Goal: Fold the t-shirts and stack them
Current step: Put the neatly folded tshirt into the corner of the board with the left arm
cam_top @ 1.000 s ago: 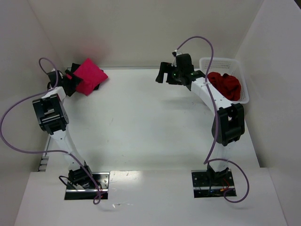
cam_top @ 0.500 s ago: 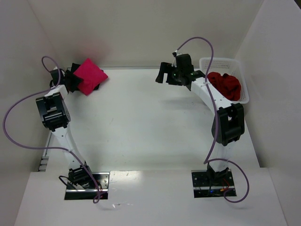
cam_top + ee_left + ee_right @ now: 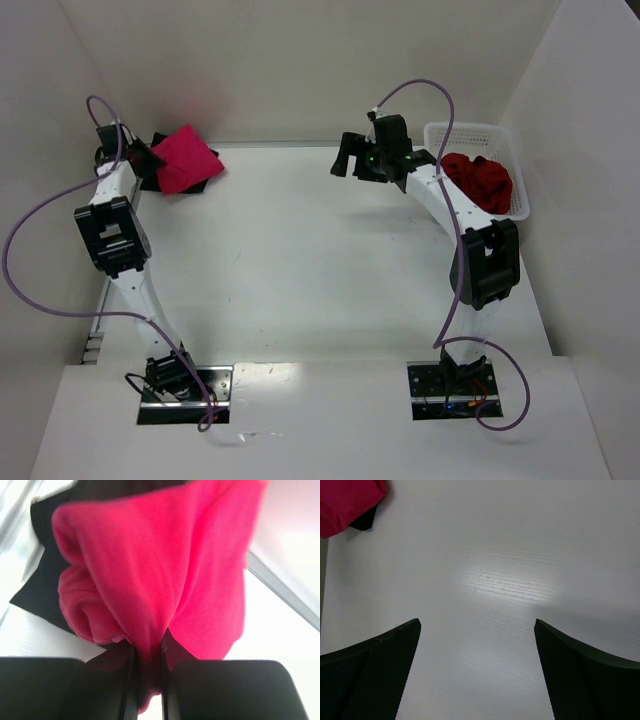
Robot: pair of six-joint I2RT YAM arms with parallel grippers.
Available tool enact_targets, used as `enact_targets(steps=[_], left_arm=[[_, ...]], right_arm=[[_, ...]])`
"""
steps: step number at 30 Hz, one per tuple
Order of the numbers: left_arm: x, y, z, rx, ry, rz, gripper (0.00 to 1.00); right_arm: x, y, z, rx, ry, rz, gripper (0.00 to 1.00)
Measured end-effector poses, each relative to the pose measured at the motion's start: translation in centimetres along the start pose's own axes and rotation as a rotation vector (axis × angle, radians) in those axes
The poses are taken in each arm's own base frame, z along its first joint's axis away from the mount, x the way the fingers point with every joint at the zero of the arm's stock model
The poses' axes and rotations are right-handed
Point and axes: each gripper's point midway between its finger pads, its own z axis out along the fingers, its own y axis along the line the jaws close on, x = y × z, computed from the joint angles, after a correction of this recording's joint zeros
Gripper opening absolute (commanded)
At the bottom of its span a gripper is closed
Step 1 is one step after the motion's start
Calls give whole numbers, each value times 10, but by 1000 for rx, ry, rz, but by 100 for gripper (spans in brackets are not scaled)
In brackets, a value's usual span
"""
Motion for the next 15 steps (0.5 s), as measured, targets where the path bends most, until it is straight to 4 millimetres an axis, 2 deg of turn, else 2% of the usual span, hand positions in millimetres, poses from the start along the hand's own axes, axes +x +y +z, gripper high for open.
enact_targets(steps=[7,10,15], left_arm=[[-63,-28,-25,-20,-64,161,23],[-76,-33,-32,-49,-75,216,26],[-87,-28,-19,-77,-80,293,26]], right_arm=[[1,1,0,-6,5,1,100],[2,1,0,-5,8,1,100],[1,2,-1,-7,9,2,100]])
